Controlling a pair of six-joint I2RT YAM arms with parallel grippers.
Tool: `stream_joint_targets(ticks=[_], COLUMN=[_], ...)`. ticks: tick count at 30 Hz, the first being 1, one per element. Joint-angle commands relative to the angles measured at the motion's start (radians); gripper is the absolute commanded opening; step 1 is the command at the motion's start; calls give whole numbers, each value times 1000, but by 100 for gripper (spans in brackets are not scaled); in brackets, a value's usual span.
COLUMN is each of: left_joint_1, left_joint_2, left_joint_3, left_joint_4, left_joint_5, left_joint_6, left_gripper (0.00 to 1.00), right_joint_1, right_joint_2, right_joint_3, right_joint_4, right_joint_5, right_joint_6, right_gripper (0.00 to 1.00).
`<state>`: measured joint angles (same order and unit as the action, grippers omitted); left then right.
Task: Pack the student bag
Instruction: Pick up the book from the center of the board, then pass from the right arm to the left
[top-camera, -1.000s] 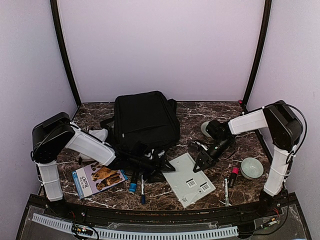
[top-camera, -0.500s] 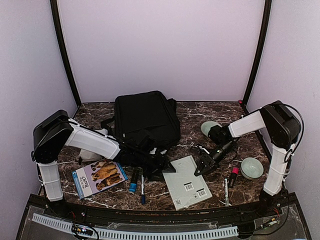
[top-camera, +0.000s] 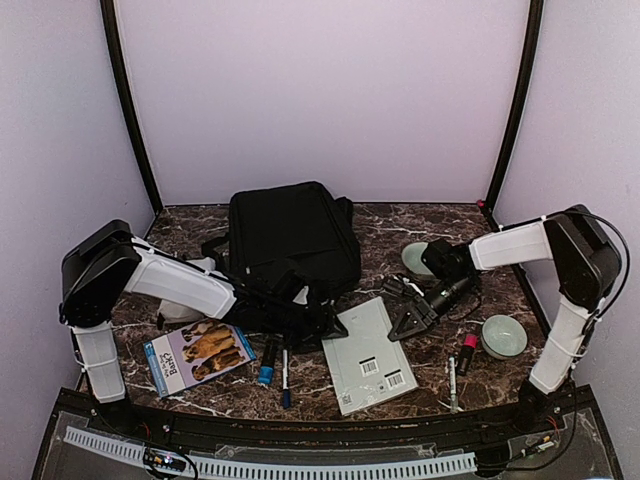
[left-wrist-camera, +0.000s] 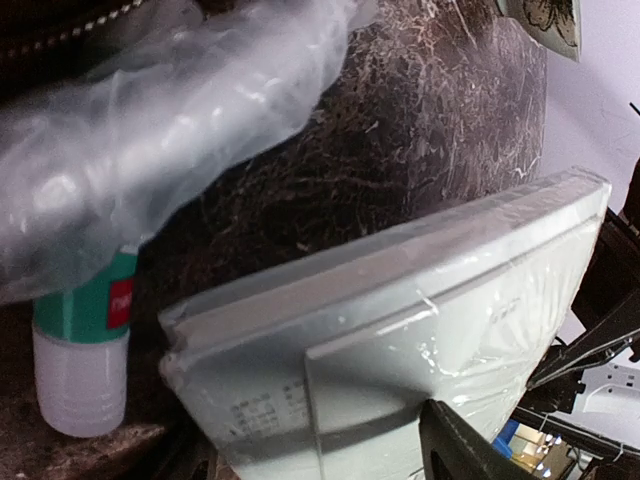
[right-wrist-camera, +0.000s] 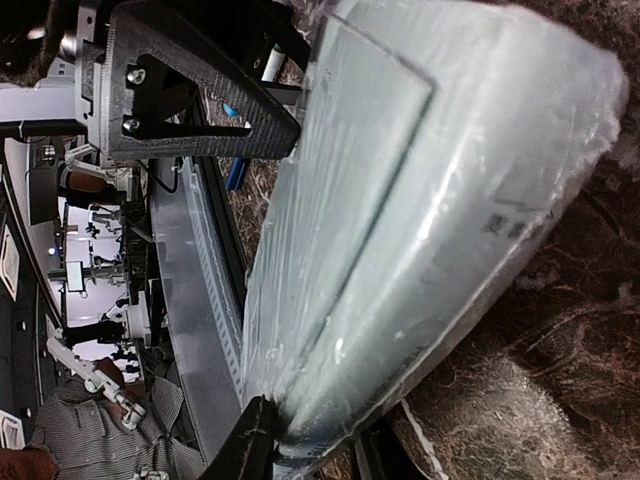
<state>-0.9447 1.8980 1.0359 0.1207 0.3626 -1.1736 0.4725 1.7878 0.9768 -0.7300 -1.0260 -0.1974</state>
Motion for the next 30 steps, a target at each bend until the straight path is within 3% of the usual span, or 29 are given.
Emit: stream_joint_targets(ticks=[1, 9, 15, 25, 30], left_joint_1=[11, 15, 17, 32, 37], left_joint_2=[-82, -142, -158, -83, -15], left_joint_3=[-46, -137, -203, -297, -359], left_joint_4=[26, 86, 247, 633, 906], left_joint_5=[-92, -83, -51, 46, 117], left_joint_6=[92, 161, 214, 311, 320], left_gripper=[72, 72, 75, 76, 75], right_joint_1=[-33, -54, -65, -67, -67], right_joint_2=[-40, -45, -80, -113, -91], right_joint_3=[-18, -12, -14, -71, -83], right_joint_4=[28, 67, 90, 149, 169], right_joint_5=[-45, -38, -8, -16, -21], right_joint_6=[-60, -61, -71, -162, -167], right_gripper=[0, 0, 0, 0, 0])
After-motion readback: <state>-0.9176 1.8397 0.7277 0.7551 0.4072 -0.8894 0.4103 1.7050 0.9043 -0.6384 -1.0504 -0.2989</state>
